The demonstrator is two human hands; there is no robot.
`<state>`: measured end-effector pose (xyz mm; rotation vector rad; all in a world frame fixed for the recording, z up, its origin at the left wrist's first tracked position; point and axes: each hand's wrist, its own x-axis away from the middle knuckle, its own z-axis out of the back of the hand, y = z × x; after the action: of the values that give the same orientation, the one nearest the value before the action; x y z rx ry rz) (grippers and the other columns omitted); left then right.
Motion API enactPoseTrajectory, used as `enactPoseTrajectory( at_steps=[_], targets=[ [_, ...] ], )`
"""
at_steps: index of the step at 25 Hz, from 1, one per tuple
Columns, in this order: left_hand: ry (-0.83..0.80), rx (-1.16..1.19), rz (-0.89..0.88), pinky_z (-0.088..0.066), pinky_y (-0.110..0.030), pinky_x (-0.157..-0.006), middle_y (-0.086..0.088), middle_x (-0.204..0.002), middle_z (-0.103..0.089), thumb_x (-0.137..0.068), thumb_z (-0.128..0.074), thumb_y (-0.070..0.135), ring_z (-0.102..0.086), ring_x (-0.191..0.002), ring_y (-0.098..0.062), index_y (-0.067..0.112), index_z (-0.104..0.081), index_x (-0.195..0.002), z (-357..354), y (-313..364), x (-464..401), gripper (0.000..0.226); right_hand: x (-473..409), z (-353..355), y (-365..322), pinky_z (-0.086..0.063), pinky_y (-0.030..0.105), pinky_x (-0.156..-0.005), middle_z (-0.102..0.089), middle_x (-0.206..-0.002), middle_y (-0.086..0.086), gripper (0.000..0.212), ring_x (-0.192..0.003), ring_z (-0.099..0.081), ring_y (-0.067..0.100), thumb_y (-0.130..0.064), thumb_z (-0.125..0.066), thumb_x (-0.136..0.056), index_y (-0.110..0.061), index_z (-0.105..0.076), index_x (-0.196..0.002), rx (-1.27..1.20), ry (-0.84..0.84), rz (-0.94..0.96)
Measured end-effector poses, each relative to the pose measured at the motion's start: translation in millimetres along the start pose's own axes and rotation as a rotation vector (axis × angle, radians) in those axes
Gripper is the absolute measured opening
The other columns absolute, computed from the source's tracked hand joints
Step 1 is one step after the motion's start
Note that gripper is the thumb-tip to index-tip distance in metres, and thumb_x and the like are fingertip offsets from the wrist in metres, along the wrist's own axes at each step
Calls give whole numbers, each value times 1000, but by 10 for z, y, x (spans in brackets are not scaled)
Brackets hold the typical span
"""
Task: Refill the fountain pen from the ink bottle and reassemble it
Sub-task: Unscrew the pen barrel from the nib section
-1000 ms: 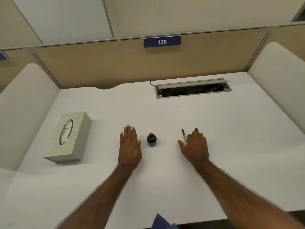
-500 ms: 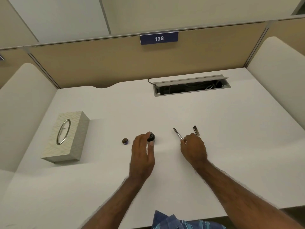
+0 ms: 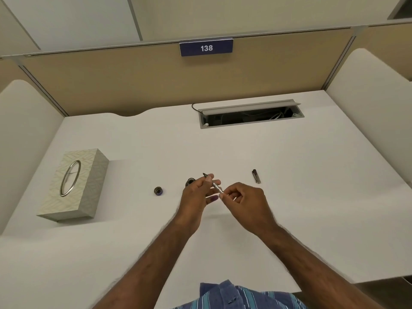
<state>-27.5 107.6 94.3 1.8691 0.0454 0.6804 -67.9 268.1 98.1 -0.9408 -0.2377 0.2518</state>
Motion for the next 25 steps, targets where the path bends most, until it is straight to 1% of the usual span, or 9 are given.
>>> enactPoseTrajectory(
  at_steps=[2, 4, 8, 11, 14, 16, 18, 22, 25],
  targets=[
    [-21, 70, 18, -57, -39, -92, -10, -117, -78, -105, -59, 25, -73, -105, -25, 12, -73, -121, 10, 31, -5, 25, 30, 57, -14, -59, 30, -63, -75, -75, -8, 9, -66, -69, 12, -38, -81, -90, -29, -78, -88, -98, -37, -6],
    [-51, 119, 32, -53, -37, -91, -9, -114, -77, -105, -59, 25, -70, -105, -23, 11, -74, -122, 34, 37, -5, 26, 43, 117, -31, -55, 29, -55, -76, -79, -1, 12, -66, -72, 19, -37, -81, -92, -26, -80, -93, -257, -122, -68],
    [-88, 196, 41, -50, -38, -95, -8, -116, -75, -103, -61, 25, -68, -110, -22, 9, -71, -127, 55, 72, -3, 30, 52, 210, -21, -46, 31, -51, -71, -80, 5, 22, -66, -65, 20, -35, -67, -104, -19, -83, -103, -514, -350, -206],
    [-126, 198, 24, -51, -39, -98, -10, -117, -75, -98, -64, 26, -68, -110, -23, 6, -70, -129, 31, 115, 13, 37, 54, 252, -4, -40, 28, -50, -63, -78, 6, 26, -64, -58, 19, -32, -62, -106, -16, -83, -106, -607, -403, -239],
    [-140, 160, -1, -52, -40, -98, -11, -119, -76, -96, -65, 27, -70, -113, -23, 9, -73, -124, 26, 157, 14, 34, 53, 254, -16, -39, 26, -51, -62, -76, 5, 23, -65, -55, 18, -29, -65, -104, -17, -85, -104, -619, -350, -246],
    [-120, 136, -14, -51, -38, -98, -10, -119, -78, -100, -62, 23, -70, -115, -23, 11, -74, -119, 31, 170, 2, 25, 52, 231, -28, -42, 27, -52, -65, -72, 4, 18, -65, -55, 18, -29, -71, -101, -19, -86, -99, -587, -266, -231],
    [-102, 138, -20, -51, -37, -100, -10, -117, -78, -100, -63, 22, -70, -118, -23, 12, -75, -115, 34, 174, -13, 22, 46, 198, -37, -46, 28, -55, -70, -70, 2, 14, -64, -56, 16, -31, -76, -97, -23, -87, -93, -519, -170, -188],
    [-86, 175, -34, -50, -38, -104, -10, -114, -79, -91, -67, 27, -70, -120, -25, 10, -74, -114, 33, 156, -28, 30, 25, 160, -27, -50, 27, -61, -77, -75, 2, 7, -60, -59, 7, -29, -81, -94, -27, -87, -92, -448, -54, -103],
    [-71, 201, -39, -49, -39, -107, -12, -111, -80, -86, -70, 28, -72, -117, -25, 8, -74, -114, 35, 161, -28, 34, 30, 146, -38, -52, 30, -64, -77, -77, 3, 6, -62, -61, 9, -26, -83, -91, -30, -88, -93, -415, -4, -47]
  ],
)
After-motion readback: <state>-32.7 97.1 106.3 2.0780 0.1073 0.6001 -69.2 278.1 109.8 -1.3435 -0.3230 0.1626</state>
